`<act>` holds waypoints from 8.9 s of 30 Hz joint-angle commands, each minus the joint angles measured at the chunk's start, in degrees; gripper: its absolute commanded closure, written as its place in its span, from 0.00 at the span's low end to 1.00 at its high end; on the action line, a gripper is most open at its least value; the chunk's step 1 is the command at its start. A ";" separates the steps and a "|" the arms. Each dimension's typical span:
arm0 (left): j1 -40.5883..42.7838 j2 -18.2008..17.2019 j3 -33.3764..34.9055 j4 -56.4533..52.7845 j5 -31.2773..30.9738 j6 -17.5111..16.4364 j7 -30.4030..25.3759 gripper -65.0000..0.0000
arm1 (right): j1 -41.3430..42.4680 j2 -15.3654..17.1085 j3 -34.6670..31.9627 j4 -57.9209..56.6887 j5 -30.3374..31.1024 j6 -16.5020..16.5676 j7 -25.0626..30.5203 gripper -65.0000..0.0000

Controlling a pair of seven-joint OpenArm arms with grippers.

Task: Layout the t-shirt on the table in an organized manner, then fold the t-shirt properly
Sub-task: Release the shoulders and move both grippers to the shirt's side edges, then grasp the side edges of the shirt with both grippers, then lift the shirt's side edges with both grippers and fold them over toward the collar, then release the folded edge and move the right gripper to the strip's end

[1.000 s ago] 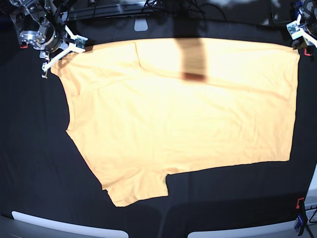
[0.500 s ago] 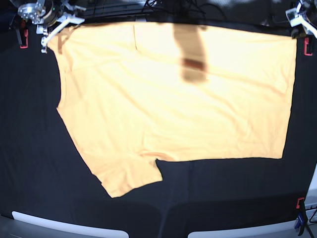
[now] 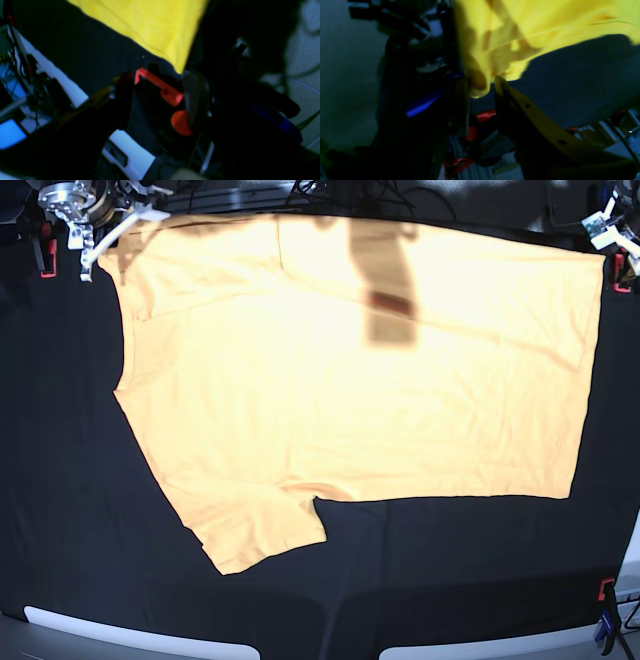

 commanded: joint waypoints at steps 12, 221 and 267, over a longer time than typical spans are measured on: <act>0.26 -12.11 -2.89 3.93 -10.23 -0.74 10.27 0.51 | 0.61 2.27 21.75 6.12 16.90 -1.77 9.25 0.74; -34.47 22.05 -26.49 -10.86 -65.90 -19.19 20.50 1.00 | 26.03 -24.37 42.21 -9.75 57.29 14.29 -6.62 1.00; -36.70 26.18 -26.43 -10.86 -65.59 -19.08 18.47 0.59 | 62.86 -24.37 14.56 -47.08 62.18 8.63 -16.92 0.54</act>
